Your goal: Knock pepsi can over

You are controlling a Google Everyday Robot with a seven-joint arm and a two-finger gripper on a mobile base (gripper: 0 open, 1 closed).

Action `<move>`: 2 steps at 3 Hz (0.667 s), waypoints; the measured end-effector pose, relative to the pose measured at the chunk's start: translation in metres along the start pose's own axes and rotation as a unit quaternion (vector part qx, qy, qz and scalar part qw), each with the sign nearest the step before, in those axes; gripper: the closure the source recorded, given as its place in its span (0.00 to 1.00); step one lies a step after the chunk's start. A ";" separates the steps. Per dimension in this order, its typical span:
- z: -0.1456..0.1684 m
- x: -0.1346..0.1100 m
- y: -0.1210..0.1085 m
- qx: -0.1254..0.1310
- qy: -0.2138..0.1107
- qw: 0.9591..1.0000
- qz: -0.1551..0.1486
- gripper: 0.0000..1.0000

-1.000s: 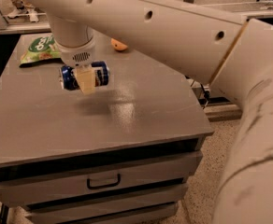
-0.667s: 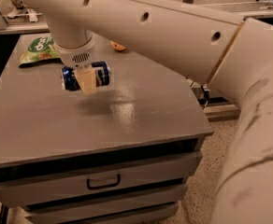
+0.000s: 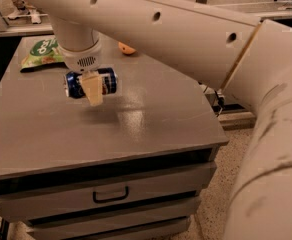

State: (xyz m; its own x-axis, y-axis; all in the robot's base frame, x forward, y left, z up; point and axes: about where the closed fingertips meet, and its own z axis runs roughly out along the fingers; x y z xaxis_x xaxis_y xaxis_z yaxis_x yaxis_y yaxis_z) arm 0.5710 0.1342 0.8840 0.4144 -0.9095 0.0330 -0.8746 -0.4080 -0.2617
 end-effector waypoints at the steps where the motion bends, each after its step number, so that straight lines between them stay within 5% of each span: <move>1: 0.000 0.000 0.000 0.002 0.000 1.000 0.000 0.00; 2: 0.000 0.000 0.000 0.002 0.000 1.000 0.000 0.00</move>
Offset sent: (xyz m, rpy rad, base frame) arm 0.0002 0.0000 0.0002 0.0019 -0.0023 0.0000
